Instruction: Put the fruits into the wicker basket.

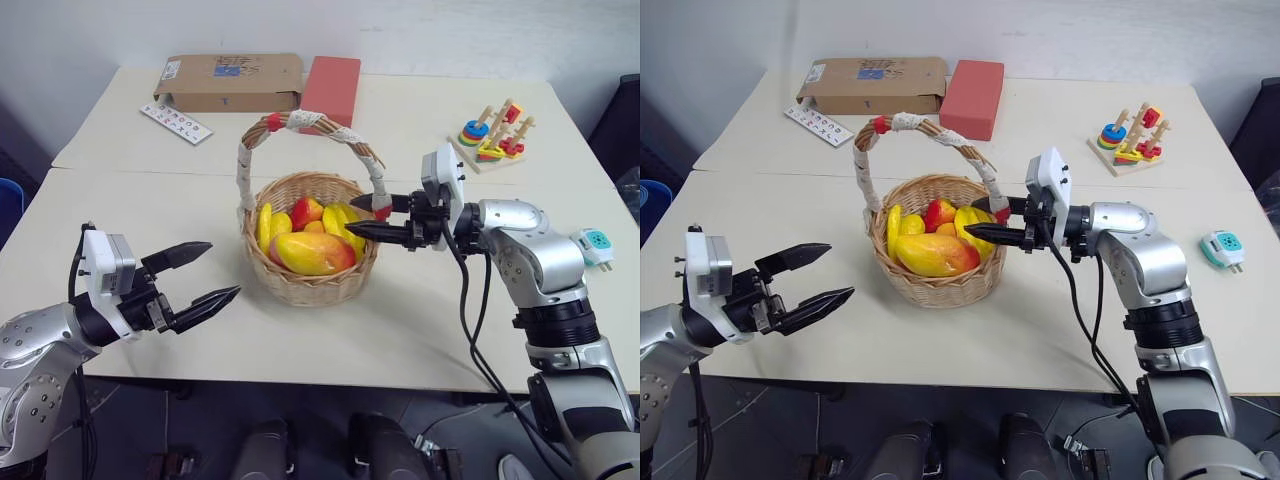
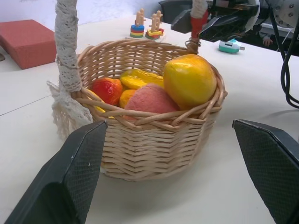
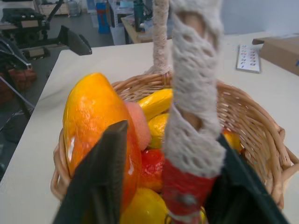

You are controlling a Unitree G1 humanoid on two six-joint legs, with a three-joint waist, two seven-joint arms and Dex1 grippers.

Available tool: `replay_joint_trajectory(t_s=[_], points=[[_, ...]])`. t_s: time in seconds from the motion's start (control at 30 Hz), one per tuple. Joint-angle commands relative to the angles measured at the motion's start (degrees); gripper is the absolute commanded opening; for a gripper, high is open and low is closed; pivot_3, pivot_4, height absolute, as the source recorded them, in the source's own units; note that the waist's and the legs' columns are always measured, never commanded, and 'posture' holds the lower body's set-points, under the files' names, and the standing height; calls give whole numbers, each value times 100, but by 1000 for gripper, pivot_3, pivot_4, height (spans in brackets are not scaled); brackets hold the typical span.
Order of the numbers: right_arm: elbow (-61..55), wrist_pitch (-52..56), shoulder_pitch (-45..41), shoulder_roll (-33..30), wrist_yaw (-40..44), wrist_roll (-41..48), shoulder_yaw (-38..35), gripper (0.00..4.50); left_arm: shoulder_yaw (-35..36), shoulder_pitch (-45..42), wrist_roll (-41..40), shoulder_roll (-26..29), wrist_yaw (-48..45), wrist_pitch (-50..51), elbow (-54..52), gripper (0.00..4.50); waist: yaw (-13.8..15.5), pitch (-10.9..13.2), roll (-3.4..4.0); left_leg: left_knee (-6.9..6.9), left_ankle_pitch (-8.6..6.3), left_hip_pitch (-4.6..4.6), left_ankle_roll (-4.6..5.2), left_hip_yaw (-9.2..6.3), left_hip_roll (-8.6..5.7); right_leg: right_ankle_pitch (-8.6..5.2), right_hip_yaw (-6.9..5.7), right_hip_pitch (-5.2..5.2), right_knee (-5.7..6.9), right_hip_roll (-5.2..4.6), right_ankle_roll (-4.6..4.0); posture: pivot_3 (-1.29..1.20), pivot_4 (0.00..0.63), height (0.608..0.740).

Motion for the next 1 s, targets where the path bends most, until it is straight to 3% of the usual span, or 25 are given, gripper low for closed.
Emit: replay_joint_trajectory(t_s=[0.03, 0.1, 0.2, 0.37, 0.53, 0.67, 0.9, 0.93, 1.0], points=[[-345, 215, 179, -376, 175, 204, -359, 729, -19, -92, -19, 36, 11, -116, -121, 4500, 17, 0, 0, 0, 0, 0, 0, -1, 0, 0, -1, 0, 0, 0, 0, 0, 150, 740], [-689, 500, 475, -653, 91, 421, -690, 172, -172, -217, 3, 26, -35, -127, -53, 4500, 86, 0, 0, 0, 0, 0, -1, -2, 0, 0, -2, 1, 0, 0, 0, 0, 150, 740], [-1129, 924, 877, -865, -430, 809, -1428, 180, -415, -470, 65, 29, -147, -164, 146, 4500, 141, 0, 0, 1, 0, -1, 0, -5, -5, 0, -3, 4, -1, -2, 0, 0, 150, 740], [-1828, 1718, 1656, -954, -1787, 1723, -3342, 180, -855, -1043, 213, 4, -401, -277, 649, 4500, 199, 1, 2, 1, 1, -2, 0, -2, -6, 1, -4, 3, -1, -1, 2, 0, 150, 740], [-2008, 1637, 2552, -1102, -2404, 1502, -4264, 180, -1160, -1476, 282, -25, -641, -311, 1026, 4500, 225, 1, 2, -2, 1, -1, 0, 2, -6, 1, -3, 4, -5, 4, 2, 0, 150, 740], [-1485, 971, 2821, -1045, -2770, 922, -4381, 180, -1315, -1725, 347, -28, -820, -357, 1253, 4500, 192, 1, 3, -2, 8, 2, 4, 21, -7, 4, 8, 1, -2, 6, 7, 0, 150, 740], [-368, -344, 2801, -862, -2795, 44, -3864, 180, -1448, -1934, 418, -56, -953, -404, 1341, 4500, 153, 1, 3, -2, 14, 7, 2, 26, -7, 4, 11, -1, 3, 10, 8, 0, 150, 740], [-326, -388, 2818, -874, -2741, 27, -3805, 953, -1447, -1943, 421, -53, -963, -399, 1339, 4500, 143, 1, 3, -2, 14, 7, 2, 27, -7, 4, 12, -1, 4, 10, 8, 0, 150, 740], [-297, -448, 2874, -885, -2695, 49, -3789, 1575, -1433, -1950, 410, -14, -995, -372, 1310, 4500, 124, 1, 3, -1, 15, 8, 0, 25, -4, 5, 11, 1, 4, 10, 8, 0, 150, 740]])
